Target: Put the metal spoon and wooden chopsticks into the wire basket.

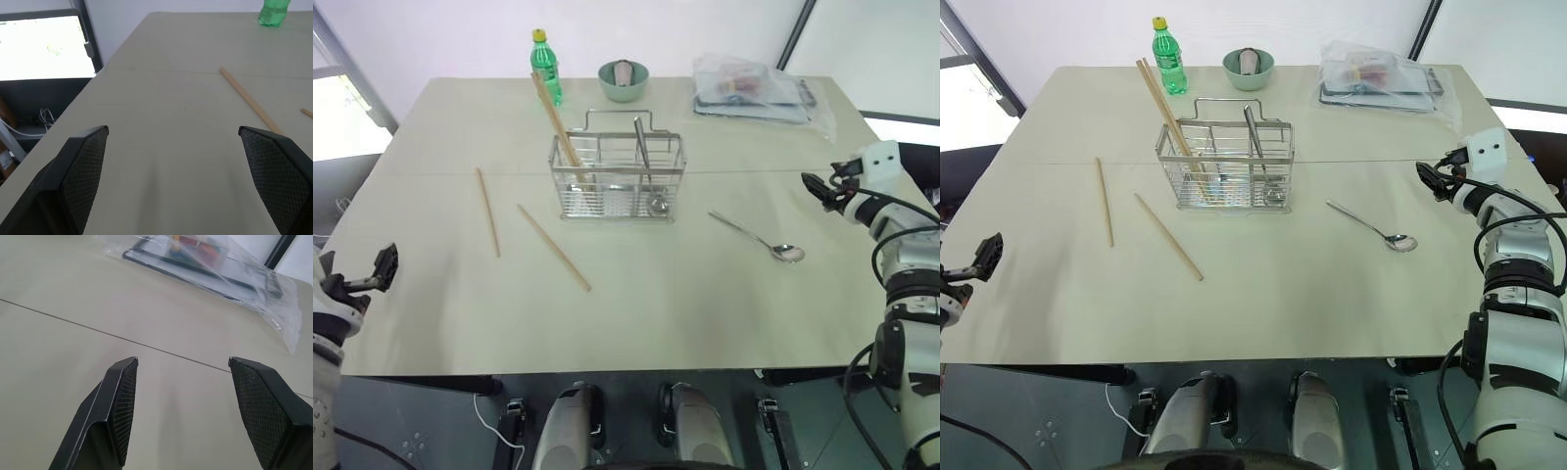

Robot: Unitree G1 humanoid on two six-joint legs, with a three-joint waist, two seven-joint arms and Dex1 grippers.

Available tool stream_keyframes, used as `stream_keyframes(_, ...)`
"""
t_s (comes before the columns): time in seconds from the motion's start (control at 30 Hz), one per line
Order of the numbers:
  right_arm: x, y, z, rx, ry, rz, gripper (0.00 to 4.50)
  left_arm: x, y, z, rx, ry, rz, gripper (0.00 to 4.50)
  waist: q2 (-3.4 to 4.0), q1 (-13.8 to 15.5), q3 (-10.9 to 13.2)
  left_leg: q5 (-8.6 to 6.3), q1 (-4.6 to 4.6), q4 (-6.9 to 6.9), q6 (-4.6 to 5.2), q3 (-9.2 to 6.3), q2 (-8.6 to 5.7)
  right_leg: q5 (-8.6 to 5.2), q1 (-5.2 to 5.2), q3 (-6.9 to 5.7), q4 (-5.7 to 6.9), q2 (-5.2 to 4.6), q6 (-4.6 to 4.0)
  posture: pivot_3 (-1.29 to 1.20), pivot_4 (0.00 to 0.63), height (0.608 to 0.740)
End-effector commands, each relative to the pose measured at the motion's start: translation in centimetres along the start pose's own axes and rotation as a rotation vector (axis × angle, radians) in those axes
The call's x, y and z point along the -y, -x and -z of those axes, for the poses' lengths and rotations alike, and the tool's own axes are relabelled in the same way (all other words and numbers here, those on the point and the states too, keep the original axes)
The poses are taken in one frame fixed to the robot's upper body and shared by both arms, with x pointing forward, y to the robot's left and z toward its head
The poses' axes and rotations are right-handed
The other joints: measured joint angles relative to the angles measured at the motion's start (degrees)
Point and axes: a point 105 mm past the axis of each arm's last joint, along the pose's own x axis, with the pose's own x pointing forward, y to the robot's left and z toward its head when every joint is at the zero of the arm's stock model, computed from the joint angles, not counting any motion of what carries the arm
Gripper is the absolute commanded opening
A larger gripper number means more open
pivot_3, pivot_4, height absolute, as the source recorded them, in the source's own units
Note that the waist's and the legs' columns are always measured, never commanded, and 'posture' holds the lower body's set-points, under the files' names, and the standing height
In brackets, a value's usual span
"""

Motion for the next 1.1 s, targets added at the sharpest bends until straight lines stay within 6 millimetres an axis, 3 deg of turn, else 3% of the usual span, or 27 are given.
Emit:
stream_keyframes(0.03,1.0,0.4,-1.3,0.050,0.009,0.031,3.04,-0.4,0.0,-1.3,0.024,-0.092,-0.021,4.48,0.00,0.00,0.00,0.00,0.00,0.00,0.00,0.00,0.00,0.00,0.00,0.00,0.00,0.00,0.00,0.00,0.150,0.707)
stream_keyframes(0.6,1.2,0.4,-2.1,0.071,0.017,0.035,3.04,-0.3,-0.9,-2.1,0.044,-0.055,-0.008,4.48,0.00,0.01,0.00,0.04,0.00,0.00,-0.02,0.02,0.00,0.04,0.00,0.01,0.01,0.00,0.07,0.00,0.150,0.707)
stream_keyframes(0.73,1.2,0.4,-3.1,0.083,0.038,-0.001,3.04,1.0,-1.7,-3.9,0.080,0.007,0.065,4.48,0.00,0.16,0.00,0.09,0.00,0.00,-0.04,0.01,-0.01,0.06,0.01,0.01,0.03,0.00,0.10,0.00,0.150,0.707)
stream_keyframes(0.83,0.6,0.3,-3.7,0.073,0.081,-0.069,3.04,3.9,-2.2,-6.0,0.111,0.035,0.219,4.48,0.00,0.09,0.00,0.14,0.01,0.01,-0.08,0.01,-0.01,0.09,0.02,0.01,0.03,0.00,0.16,0.00,0.150,0.707)
stream_keyframes(0.93,-0.4,0.0,-4.7,0.045,0.120,-0.177,3.04,8.5,-2.2,-7.9,0.115,0.009,0.449,4.48,0.01,-0.06,0.01,0.18,0.01,0.01,-0.08,0.01,-0.01,0.10,0.02,0.01,0.05,0.01,0.17,0.00,0.150,0.707)
stream_keyframes(1.03,-1.7,-0.2,-5.4,0.003,0.167,-0.307,3.04,13.8,-1.2,-8.3,0.069,-0.014,0.728,4.48,0.02,0.01,0.01,0.20,0.04,0.01,-0.10,0.01,-0.01,0.10,0.04,0.03,0.06,0.03,0.17,0.00,0.150,0.707)
stream_keyframes(1.1,-2.7,-0.3,-5.5,-0.024,0.201,-0.387,3.04,16.8,0.1,-7.3,-0.040,-0.047,0.913,4.48,0.02,-0.11,0.01,0.20,0.05,0.01,-0.11,0.02,-0.01,0.10,0.06,0.04,0.06,0.04,0.17,0.00,0.150,0.707)
